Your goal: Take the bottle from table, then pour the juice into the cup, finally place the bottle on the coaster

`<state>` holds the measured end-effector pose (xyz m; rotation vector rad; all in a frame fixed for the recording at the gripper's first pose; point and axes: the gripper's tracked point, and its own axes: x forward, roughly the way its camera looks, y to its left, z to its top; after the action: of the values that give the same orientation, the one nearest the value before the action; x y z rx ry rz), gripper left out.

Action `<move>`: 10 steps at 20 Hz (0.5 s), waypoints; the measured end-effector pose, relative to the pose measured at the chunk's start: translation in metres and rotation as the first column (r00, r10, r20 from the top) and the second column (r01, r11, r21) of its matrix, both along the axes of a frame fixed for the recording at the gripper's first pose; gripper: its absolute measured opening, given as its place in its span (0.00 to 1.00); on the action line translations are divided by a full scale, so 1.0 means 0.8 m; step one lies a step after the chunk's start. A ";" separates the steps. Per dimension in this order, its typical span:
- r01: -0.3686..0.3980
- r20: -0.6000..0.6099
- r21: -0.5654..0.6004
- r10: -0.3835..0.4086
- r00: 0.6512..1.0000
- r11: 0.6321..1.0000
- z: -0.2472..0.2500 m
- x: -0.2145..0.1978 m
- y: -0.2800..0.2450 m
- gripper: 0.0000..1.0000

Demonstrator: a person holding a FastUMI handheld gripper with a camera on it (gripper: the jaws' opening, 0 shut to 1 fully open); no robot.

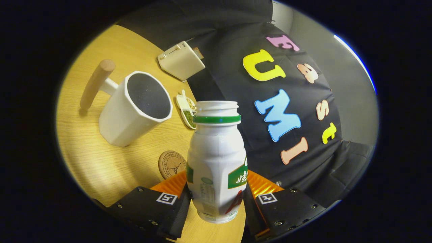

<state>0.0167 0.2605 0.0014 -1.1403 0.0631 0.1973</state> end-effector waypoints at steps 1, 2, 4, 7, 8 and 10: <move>0.000 0.003 -0.016 0.000 1.000 1.000 0.001 -0.001 0.001 0.72; -0.001 0.008 -0.035 0.001 1.000 0.999 0.002 0.000 0.001 0.72; -0.002 0.029 -0.077 0.004 1.000 0.997 0.008 0.001 0.005 0.72; -0.012 0.046 -0.132 0.018 0.999 0.991 0.012 0.003 0.011 0.72; -0.016 0.043 -0.148 0.023 0.999 0.989 0.013 0.003 0.013 0.72; -0.022 0.058 -0.164 0.032 0.998 0.986 0.017 0.002 0.017 0.71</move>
<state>0.0181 0.2742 0.0152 -1.3108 0.0100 0.1840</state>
